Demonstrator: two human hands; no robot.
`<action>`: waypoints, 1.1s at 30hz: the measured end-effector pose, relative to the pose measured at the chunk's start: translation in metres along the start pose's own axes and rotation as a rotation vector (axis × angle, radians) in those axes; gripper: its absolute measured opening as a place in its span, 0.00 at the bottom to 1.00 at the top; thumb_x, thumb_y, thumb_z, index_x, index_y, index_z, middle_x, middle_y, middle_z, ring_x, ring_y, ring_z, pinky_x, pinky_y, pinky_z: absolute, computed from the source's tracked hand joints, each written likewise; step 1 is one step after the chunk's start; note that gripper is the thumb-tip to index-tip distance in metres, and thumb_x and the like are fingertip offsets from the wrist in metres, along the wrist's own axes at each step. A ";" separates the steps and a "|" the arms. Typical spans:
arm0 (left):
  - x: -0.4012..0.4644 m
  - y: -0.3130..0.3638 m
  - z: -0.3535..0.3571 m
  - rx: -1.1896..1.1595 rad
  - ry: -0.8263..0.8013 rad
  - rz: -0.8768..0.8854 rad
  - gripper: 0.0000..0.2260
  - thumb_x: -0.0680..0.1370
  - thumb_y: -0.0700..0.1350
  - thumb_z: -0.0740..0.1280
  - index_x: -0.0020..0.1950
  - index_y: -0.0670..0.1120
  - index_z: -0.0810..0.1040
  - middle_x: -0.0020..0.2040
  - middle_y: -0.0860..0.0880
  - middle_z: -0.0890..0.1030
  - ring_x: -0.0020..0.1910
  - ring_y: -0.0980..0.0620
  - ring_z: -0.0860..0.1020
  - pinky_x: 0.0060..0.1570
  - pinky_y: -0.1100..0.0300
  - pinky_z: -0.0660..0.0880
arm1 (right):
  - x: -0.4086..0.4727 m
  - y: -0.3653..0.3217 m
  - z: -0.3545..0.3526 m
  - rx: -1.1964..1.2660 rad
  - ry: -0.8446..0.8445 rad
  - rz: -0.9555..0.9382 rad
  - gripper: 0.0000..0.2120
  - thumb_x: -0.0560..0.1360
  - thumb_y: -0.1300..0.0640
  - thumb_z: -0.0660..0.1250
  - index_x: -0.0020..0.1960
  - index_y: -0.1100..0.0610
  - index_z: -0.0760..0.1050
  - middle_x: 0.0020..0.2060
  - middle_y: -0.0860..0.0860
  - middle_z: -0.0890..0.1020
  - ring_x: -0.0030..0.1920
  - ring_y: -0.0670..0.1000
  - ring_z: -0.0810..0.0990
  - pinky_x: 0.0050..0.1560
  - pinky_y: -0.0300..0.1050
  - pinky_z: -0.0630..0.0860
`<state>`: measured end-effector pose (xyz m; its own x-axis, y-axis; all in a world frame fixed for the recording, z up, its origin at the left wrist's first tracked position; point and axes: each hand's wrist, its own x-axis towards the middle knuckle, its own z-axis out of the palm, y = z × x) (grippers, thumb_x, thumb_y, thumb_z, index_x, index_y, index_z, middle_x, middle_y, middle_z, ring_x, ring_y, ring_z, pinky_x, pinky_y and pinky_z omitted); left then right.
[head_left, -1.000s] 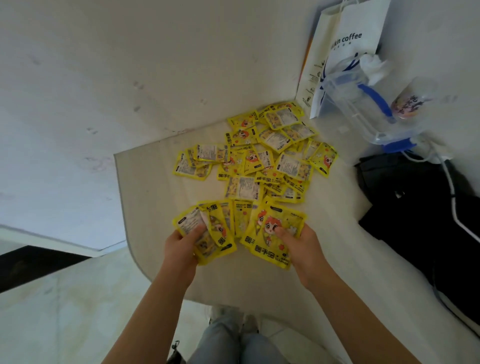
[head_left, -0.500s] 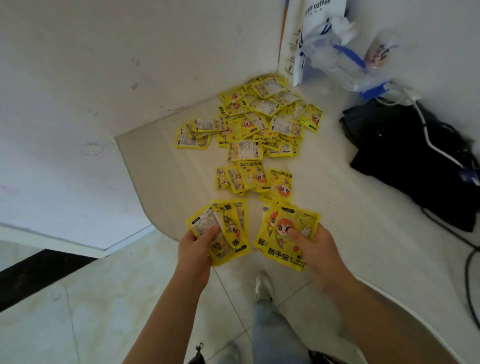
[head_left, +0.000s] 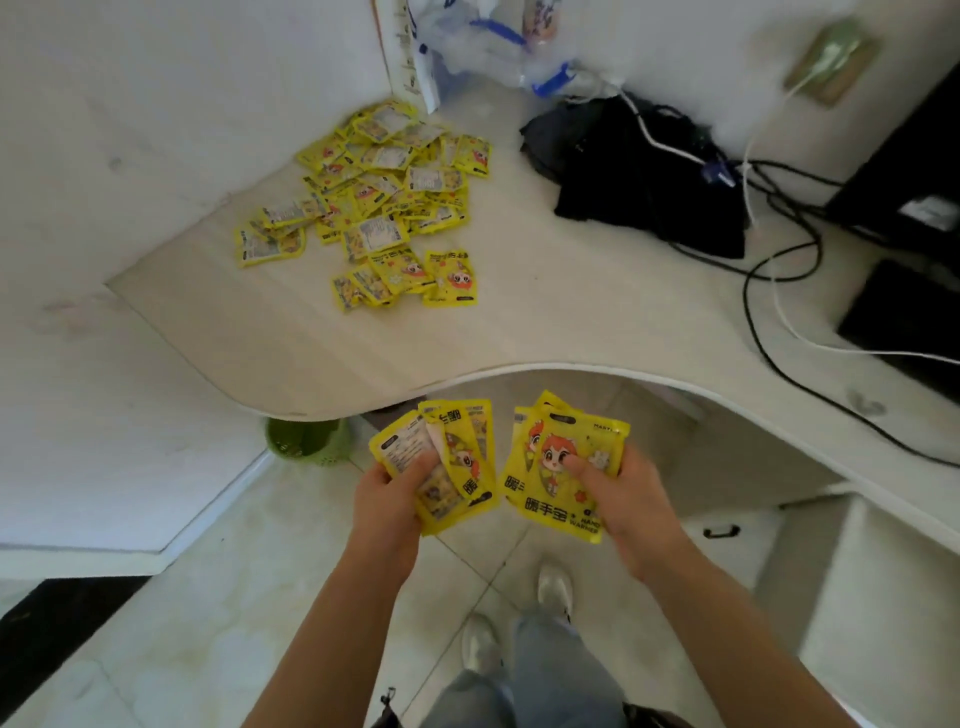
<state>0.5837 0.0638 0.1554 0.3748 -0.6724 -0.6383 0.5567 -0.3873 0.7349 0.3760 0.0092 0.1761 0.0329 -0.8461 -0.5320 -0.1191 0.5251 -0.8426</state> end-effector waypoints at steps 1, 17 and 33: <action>-0.005 -0.006 0.005 0.010 -0.027 -0.005 0.10 0.77 0.36 0.66 0.57 0.43 0.79 0.50 0.41 0.85 0.48 0.40 0.84 0.50 0.41 0.79 | -0.006 0.005 -0.010 0.003 0.030 0.008 0.05 0.73 0.60 0.72 0.46 0.51 0.80 0.41 0.48 0.86 0.39 0.48 0.84 0.41 0.47 0.80; -0.091 -0.134 0.135 0.266 -0.219 -0.120 0.11 0.74 0.37 0.70 0.57 0.43 0.81 0.50 0.40 0.85 0.48 0.39 0.84 0.50 0.37 0.79 | -0.081 0.088 -0.210 0.208 0.237 0.070 0.09 0.73 0.62 0.70 0.53 0.54 0.80 0.46 0.54 0.86 0.48 0.61 0.84 0.51 0.61 0.81; -0.170 -0.323 0.292 0.496 -0.141 -0.112 0.09 0.71 0.37 0.73 0.48 0.47 0.83 0.44 0.44 0.86 0.43 0.43 0.85 0.49 0.40 0.80 | -0.081 0.187 -0.441 0.167 0.252 0.224 0.13 0.73 0.64 0.69 0.56 0.55 0.78 0.48 0.54 0.85 0.48 0.57 0.85 0.52 0.60 0.81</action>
<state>0.1236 0.1189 0.0939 0.2110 -0.6751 -0.7069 0.1571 -0.6903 0.7062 -0.0867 0.1355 0.0983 -0.2228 -0.6937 -0.6849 0.0687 0.6896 -0.7209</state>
